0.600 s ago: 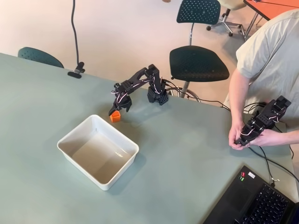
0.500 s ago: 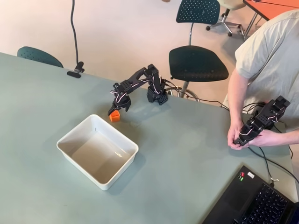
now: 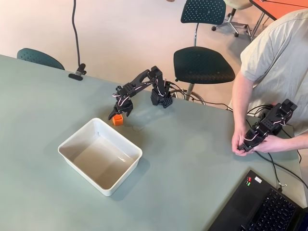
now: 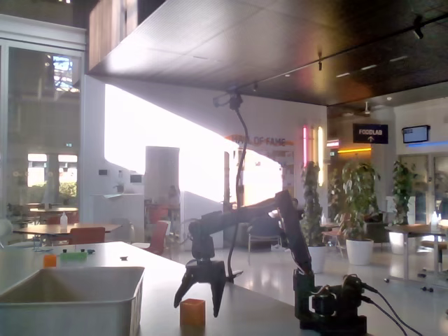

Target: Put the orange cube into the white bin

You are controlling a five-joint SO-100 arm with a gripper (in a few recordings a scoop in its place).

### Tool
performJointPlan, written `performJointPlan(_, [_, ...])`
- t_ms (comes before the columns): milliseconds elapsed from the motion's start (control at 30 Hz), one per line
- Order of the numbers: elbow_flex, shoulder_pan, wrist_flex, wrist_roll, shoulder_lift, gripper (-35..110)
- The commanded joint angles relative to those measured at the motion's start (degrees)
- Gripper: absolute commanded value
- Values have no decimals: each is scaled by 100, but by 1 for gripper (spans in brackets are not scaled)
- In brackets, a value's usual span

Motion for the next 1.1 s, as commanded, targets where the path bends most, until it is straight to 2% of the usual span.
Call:
performJointPlan(0, [-185, 26, -35, -35, -114, 65])
performJointPlan(633, [-193, 35, -237, -35, -105, 63])
performJointPlan(867, [-193, 44, -290, -44, -97, 42])
performJointPlan(1067, [-193, 44, -299, -44, -97, 37])
